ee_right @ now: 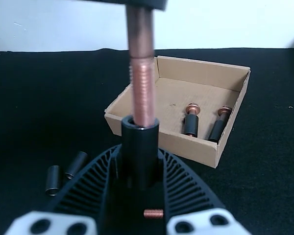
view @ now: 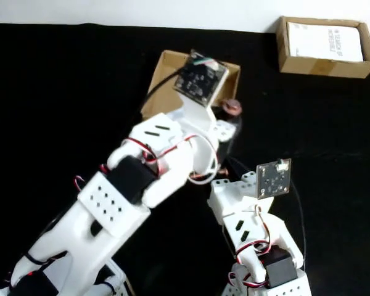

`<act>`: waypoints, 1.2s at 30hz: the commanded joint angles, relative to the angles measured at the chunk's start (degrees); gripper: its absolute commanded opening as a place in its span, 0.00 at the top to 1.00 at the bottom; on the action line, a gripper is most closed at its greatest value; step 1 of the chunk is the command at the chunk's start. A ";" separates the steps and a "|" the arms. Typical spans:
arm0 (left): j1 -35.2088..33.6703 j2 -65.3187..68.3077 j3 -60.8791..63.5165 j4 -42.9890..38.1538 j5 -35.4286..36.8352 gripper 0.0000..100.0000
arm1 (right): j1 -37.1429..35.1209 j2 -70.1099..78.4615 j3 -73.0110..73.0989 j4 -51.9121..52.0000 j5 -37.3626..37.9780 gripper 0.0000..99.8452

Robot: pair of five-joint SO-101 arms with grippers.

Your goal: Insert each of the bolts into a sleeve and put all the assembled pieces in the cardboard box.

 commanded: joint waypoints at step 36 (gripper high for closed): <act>-3.56 -1.54 2.77 -5.01 0.00 0.99 | 0.04 -0.48 -0.04 -1.45 0.53 0.99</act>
